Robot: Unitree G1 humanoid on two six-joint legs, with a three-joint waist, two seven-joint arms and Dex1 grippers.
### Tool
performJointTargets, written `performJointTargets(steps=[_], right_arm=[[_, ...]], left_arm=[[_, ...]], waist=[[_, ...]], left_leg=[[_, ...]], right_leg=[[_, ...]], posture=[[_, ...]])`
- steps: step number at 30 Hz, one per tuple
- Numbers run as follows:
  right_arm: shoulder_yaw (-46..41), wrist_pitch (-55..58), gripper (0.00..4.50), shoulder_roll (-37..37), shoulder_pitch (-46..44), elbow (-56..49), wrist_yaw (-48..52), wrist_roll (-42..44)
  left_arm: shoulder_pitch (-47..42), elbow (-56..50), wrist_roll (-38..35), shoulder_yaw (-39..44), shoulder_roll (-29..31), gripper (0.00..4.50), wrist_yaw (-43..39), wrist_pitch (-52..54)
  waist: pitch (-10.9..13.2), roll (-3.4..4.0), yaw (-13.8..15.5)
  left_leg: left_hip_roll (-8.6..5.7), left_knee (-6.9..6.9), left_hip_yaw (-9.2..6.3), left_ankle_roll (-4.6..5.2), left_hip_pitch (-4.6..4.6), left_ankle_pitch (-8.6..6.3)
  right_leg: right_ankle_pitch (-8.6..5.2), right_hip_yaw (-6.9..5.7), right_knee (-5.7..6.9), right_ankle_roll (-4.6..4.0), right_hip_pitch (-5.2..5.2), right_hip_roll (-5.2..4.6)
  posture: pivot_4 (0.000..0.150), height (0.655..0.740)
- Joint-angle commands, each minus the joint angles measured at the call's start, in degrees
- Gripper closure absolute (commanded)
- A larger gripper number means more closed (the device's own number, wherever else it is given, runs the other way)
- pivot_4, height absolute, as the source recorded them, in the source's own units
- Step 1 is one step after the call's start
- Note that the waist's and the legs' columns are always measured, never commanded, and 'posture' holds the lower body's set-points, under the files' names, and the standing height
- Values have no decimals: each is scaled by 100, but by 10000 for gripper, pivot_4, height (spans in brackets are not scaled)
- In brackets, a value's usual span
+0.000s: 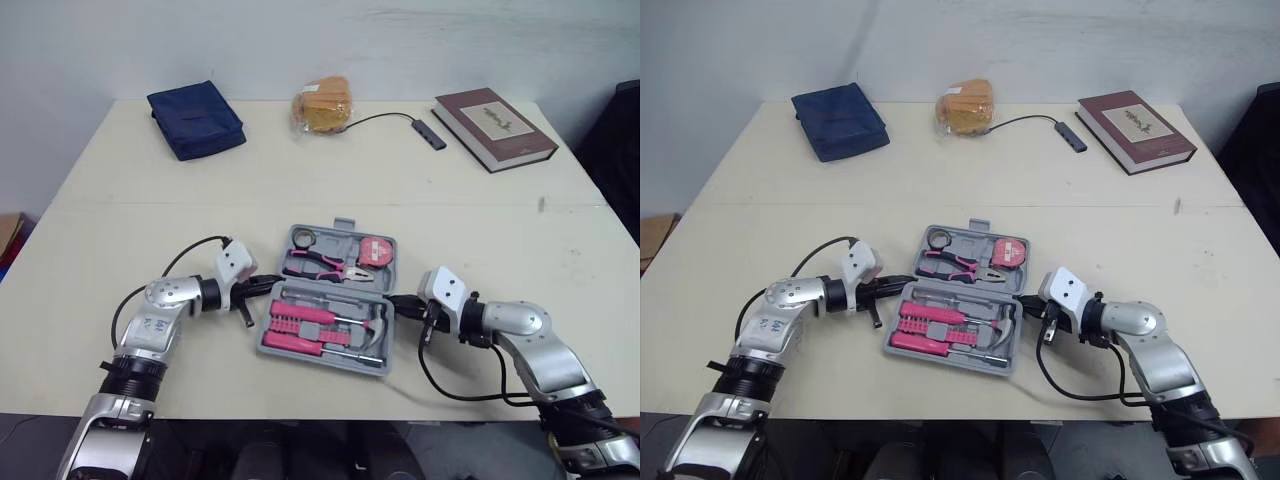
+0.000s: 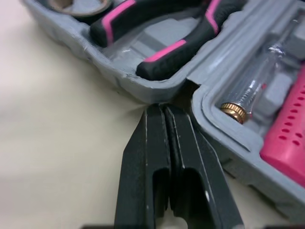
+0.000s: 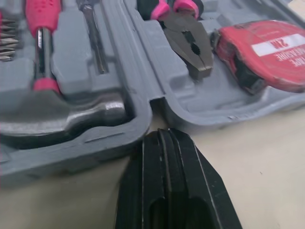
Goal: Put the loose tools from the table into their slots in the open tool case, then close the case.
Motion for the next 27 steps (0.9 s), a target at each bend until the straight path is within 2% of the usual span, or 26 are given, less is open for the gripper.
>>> performJointTargets(steps=[1, 10, 14, 17, 20, 21, 23, 25, 27], right_arm=[[202, -65, 44699, 42, -143, -37, 237, -9], [249, 310, 44699, 14, -42, -362, 487, 159], [88, 673, 44699, -79, 51, -307, 330, 129], [-143, 474, 44699, -338, 100, -165, 173, -61], [-572, 424, 35172, -606, 174, -196, 179, 146], [-733, 515, 31131, -729, 203, -232, 216, 250], [-1024, 941, 19850, -868, 233, -394, 285, 598], [-1496, 2373, 9944, -873, 53, -742, -44, 1317], [-1636, 3427, 2932, -1009, -86, -1054, -357, 1552]], left_arm=[[344, -601, -221, 38, 121, 45000, -199, 171], [970, -1332, -261, 241, 212, 45000, 113, 495], [1006, -1131, -164, 359, 254, 45000, 305, 516], [965, -1144, -257, 468, 439, 45000, 249, 744], [1055, -1306, -384, 790, 678, 36689, 319, 843], [1107, -1367, -472, 960, 771, 32614, 315, 861], [1170, -1473, -678, 1241, 880, 22445, 310, 926], [1145, -1699, -924, 1566, 964, 13679, 398, 1183], [1076, -1924, -1120, 1774, 1004, 8855, 573, 1619]], waist=[[0, 0, -3], [0, 0, 9], [0, 0, 12], [0, 0, 18], [0, 0, 20], [0, 0, 20], [1, 1, 22], [2, 2, 20], [4, 5, 7]], left_leg=[[1, 0, 0, 0, 0, 0], [5, -6, -1, -2, -1, -3], [6, -8, -2, -3, -1, -3], [5, -8, -2, -3, -1, -3], [1, -8, -2, -2, -1, -3], [1, -8, -3, -1, -3, -4], [0, -11, -3, -1, -17, -4], [1, -11, -5, -2, -28, -3], [4, -11, -7, -4, -33, -2]], right_leg=[[0, 2, 0, 0, -1, 0], [-2, 5, -2, -4, -6, -3], [-3, 4, -2, -5, -8, -4], [-3, 3, -1, -6, -8, -7], [-3, 4, -2, -6, -8, -12], [-3, 4, -3, -6, -9, -14], [-3, 4, -3, -6, -26, -18], [-3, 4, -3, -7, -38, -18], [-4, 4, 0, -7, -43, -21]], posture=[[1500, 7400], [1500, 7400], [1500, 7400], [1500, 7400], [1500, 7400], [1500, 7400], [1500, 7400], [1500, 7400], [1500, 7400]])
